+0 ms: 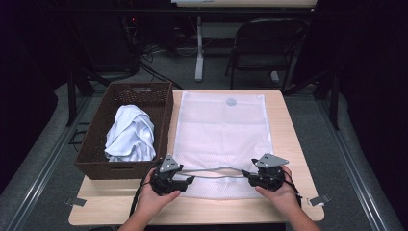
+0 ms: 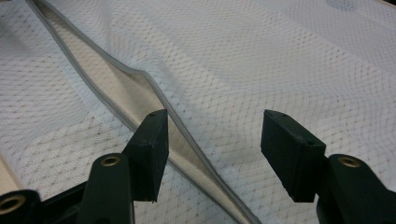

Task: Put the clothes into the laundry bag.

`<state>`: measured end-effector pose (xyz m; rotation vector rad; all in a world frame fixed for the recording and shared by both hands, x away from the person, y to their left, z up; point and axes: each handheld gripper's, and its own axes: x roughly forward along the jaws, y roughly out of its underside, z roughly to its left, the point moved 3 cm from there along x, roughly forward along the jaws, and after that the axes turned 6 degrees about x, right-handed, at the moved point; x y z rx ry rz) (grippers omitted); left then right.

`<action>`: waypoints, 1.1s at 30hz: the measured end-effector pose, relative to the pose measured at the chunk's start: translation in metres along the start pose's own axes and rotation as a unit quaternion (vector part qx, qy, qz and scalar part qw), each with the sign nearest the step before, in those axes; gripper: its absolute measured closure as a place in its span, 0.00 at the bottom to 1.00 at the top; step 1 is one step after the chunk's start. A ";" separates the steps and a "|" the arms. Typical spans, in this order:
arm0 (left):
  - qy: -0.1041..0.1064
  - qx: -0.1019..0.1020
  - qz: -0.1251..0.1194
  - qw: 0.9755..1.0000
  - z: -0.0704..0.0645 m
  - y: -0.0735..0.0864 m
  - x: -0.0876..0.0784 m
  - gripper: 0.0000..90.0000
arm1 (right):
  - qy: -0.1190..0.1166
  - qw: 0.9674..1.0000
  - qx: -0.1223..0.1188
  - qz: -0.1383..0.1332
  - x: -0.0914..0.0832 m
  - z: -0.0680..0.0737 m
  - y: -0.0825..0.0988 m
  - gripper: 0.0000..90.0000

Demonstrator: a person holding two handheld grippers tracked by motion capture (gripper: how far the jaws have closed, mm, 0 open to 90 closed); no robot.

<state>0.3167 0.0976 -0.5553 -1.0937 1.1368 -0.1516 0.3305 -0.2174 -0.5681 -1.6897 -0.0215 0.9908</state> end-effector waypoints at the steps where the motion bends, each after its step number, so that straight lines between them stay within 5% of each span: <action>1: 0.000 0.001 -0.002 1.000 -0.001 -0.001 0.000 0.42 | 0.001 1.000 0.001 -0.002 0.000 0.000 0.000 0.46; 14: 0.006 -0.001 -0.004 1.000 -0.001 -0.007 -0.002 0.44 | 0.012 1.000 -0.001 0.000 -0.006 -0.001 0.004 0.44; 33: -0.005 0.005 -0.024 1.000 -0.005 -0.023 -0.035 0.39 | 0.017 1.000 0.000 -0.002 -0.005 -0.003 0.005 0.44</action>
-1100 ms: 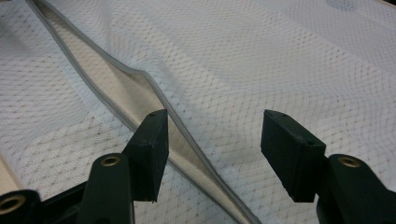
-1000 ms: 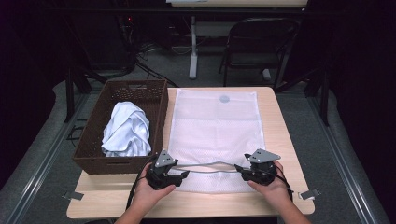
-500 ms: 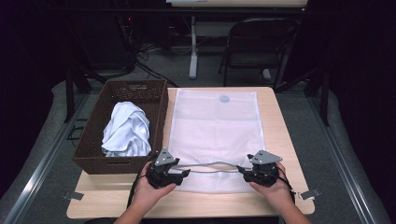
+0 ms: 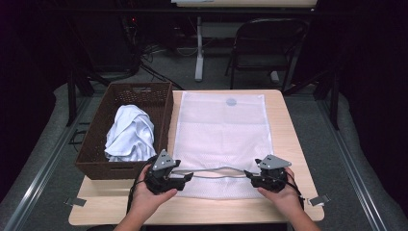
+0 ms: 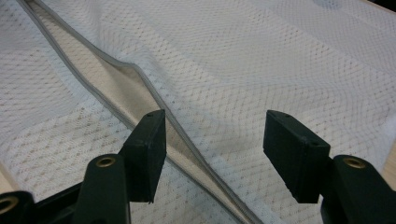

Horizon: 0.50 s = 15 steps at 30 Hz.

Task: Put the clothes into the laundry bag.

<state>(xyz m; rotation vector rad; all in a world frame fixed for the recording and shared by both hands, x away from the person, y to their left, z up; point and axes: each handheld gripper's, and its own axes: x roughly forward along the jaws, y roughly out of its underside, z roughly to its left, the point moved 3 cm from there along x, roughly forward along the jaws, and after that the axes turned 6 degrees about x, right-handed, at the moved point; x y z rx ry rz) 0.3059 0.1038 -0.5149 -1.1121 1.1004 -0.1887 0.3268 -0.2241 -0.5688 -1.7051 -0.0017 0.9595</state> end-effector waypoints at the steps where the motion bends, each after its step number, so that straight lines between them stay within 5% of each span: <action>1: -0.002 -0.003 -0.001 1.000 0.001 -0.001 -0.004 0.39 | 0.000 1.000 0.000 0.000 0.000 0.000 0.000 0.44; 15: -0.018 -0.027 -0.014 0.999 0.020 -0.001 -0.025 0.40 | 0.001 1.000 -0.002 0.004 0.001 0.000 0.001 0.44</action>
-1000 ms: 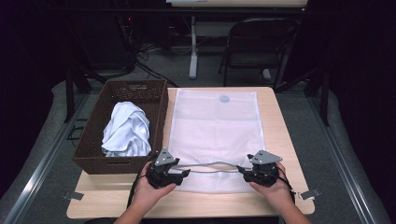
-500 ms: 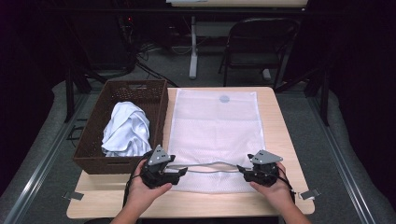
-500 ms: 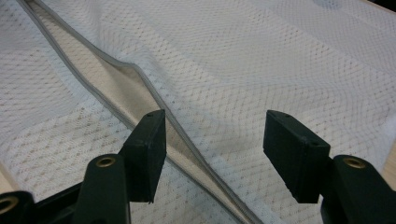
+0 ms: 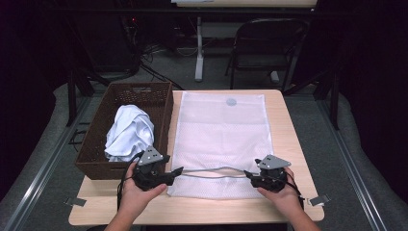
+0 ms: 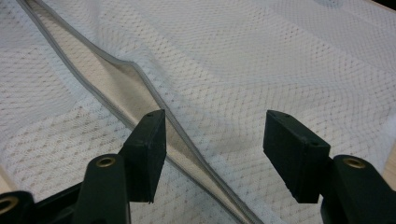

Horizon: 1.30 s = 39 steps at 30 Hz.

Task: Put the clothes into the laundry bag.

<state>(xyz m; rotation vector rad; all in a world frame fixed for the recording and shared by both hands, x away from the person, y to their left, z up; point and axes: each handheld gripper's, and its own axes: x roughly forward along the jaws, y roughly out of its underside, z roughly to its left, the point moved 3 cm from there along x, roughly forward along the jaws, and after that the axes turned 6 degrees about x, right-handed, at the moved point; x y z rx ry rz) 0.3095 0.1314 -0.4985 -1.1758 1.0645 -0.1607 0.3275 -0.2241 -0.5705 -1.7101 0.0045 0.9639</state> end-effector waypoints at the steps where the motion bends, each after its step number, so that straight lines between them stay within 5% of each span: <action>1: -0.003 0.000 -0.002 1.000 0.003 0.000 -0.002 0.40 | 0.000 1.000 0.000 0.000 0.000 0.000 0.000 0.44; 25: -0.038 -0.029 -0.014 0.999 0.026 0.002 -0.022 0.40 | -0.001 1.000 -0.001 0.003 0.001 -0.001 0.001 0.44; 39: -0.071 -0.064 -0.020 0.995 0.048 0.006 -0.035 0.37 | -0.005 1.000 0.009 0.001 0.001 -0.001 0.001 0.44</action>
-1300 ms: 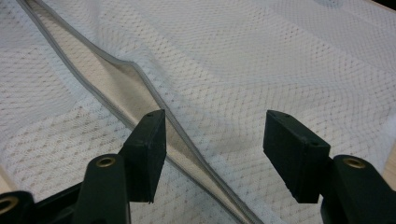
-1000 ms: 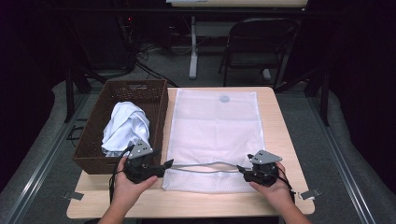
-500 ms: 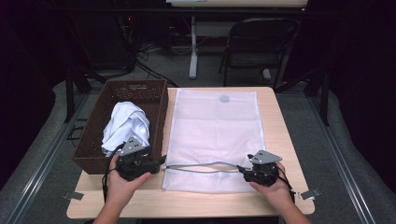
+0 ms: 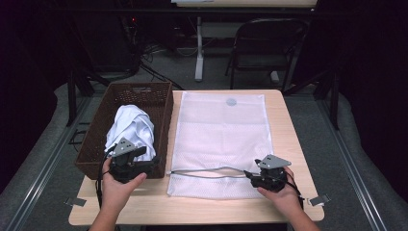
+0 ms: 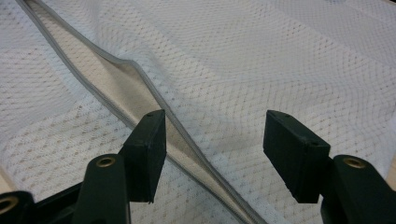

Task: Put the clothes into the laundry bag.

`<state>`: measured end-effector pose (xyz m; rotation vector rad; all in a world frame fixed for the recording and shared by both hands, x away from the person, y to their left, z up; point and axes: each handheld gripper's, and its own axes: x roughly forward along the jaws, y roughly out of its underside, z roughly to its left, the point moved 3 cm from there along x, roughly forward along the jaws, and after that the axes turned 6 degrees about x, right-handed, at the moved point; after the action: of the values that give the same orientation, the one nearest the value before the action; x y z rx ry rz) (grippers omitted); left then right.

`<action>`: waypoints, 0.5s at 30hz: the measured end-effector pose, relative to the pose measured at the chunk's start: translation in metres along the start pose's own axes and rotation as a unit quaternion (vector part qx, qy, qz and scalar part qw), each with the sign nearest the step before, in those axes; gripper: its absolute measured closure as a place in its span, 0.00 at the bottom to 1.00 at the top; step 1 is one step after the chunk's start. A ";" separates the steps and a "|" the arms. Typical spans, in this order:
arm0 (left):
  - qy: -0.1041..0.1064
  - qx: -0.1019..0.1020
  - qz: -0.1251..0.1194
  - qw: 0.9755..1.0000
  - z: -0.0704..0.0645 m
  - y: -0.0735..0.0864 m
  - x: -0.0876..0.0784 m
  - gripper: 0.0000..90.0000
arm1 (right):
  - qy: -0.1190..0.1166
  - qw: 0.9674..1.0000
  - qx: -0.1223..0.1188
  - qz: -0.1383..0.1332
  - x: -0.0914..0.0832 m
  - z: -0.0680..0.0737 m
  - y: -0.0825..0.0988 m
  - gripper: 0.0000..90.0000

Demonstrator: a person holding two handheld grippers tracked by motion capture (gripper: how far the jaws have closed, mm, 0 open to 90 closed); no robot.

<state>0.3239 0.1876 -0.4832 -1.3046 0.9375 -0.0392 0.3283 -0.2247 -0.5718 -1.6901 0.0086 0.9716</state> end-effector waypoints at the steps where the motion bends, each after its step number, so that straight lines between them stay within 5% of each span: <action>1: -0.002 -0.004 0.001 1.000 0.002 -0.001 0.000 0.37 | -0.002 1.000 0.003 0.000 0.000 0.000 0.000 0.44; 6: -0.010 -0.020 0.002 1.000 0.014 -0.005 0.001 0.36 | -0.004 1.000 0.008 -0.003 -0.001 0.001 -0.001 0.44; 15: -0.070 -0.027 0.062 0.995 0.045 -0.018 0.013 0.26 | -0.005 1.000 0.007 -0.001 -0.001 0.001 -0.001 0.44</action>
<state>0.3678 0.2116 -0.4776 -1.2786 0.9031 0.1733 0.3277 -0.2240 -0.5709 -1.6713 0.0071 0.9757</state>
